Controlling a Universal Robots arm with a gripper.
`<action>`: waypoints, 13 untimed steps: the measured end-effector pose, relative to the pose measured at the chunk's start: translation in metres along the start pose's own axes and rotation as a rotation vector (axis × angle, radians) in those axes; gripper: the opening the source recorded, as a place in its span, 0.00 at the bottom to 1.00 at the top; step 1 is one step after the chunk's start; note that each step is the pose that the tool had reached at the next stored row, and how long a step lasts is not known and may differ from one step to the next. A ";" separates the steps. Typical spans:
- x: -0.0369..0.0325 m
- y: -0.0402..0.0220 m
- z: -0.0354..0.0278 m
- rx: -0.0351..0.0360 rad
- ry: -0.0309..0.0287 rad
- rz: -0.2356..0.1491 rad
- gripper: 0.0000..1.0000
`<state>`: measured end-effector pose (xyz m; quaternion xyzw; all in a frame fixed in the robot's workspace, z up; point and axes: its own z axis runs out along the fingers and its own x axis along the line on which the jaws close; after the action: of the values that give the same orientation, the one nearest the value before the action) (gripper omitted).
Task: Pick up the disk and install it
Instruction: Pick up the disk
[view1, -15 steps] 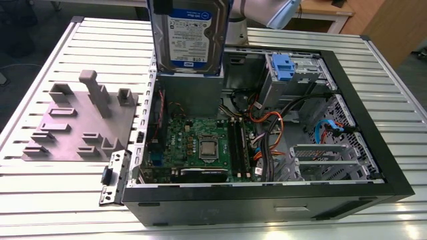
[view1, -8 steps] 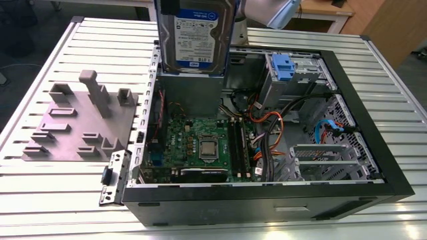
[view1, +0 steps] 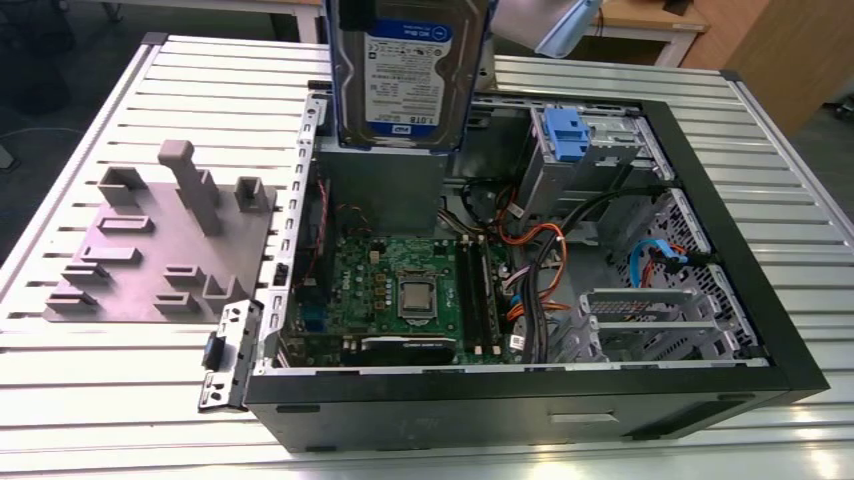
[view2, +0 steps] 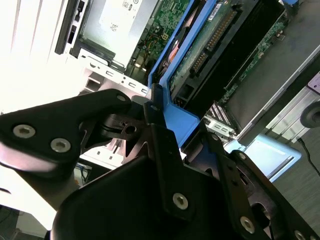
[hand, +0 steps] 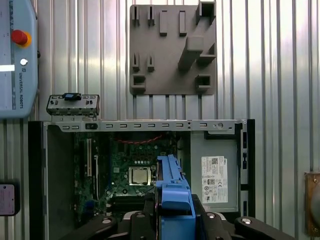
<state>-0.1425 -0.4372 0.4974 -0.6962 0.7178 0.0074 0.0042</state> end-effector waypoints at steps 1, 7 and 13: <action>-0.0001 -0.0011 0.0000 0.0000 0.0000 0.000 0.37; -0.0003 -0.0086 0.0001 0.0000 0.0000 0.000 0.37; -0.0004 -0.0142 0.0001 0.0000 -0.0001 0.000 0.37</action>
<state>-0.1283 -0.4373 0.4972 -0.6962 0.7178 0.0074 0.0042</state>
